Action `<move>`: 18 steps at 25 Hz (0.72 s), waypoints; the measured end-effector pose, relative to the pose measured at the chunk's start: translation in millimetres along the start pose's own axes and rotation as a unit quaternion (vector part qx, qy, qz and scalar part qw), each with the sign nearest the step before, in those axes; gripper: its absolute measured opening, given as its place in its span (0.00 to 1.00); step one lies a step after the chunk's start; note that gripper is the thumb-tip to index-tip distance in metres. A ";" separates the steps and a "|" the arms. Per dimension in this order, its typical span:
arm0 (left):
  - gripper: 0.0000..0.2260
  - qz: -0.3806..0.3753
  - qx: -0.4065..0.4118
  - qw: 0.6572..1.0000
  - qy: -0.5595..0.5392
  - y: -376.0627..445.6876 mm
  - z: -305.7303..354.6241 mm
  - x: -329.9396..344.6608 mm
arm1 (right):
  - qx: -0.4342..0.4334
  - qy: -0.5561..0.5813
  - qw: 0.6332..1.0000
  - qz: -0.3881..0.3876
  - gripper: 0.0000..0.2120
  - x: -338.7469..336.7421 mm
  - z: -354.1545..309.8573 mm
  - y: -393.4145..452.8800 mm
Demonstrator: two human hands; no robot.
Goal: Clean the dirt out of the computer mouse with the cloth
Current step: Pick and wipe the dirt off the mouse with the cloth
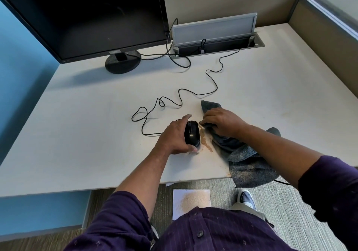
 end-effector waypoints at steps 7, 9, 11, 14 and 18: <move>0.57 -0.002 0.001 1.000 -0.003 0.7 0.6 -0.9 | 0.046 0.025 0.994 -0.098 0.19 8.8 4.5 -3.1; 0.57 -0.002 -0.001 1.000 -0.002 0.8 0.5 -0.9 | 0.061 0.022 0.992 -0.108 0.21 13.0 1.2 -4.8; 0.57 -0.003 0.000 1.000 -0.001 1.1 0.2 -1.3 | 0.074 0.019 0.993 -0.089 0.21 14.8 -1.1 -4.9; 0.58 -0.004 0.001 1.000 0.001 1.6 0.1 -1.2 | 0.070 0.025 0.995 -0.059 0.19 17.3 -6.5 -6.3; 0.57 0.001 0.007 1.000 0.001 1.6 -0.3 -0.9 | -0.048 0.039 0.996 -0.061 0.15 13.7 -17.3 -12.8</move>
Point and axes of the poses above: each hand's wrist, its own y-axis towards the middle knuckle, its own x-axis out of the palm, z = x × y, the point moved 5 cm from there along y, towards the middle knuckle, and after that the axes turned 14 degrees about -y, right-handed, at the moved point
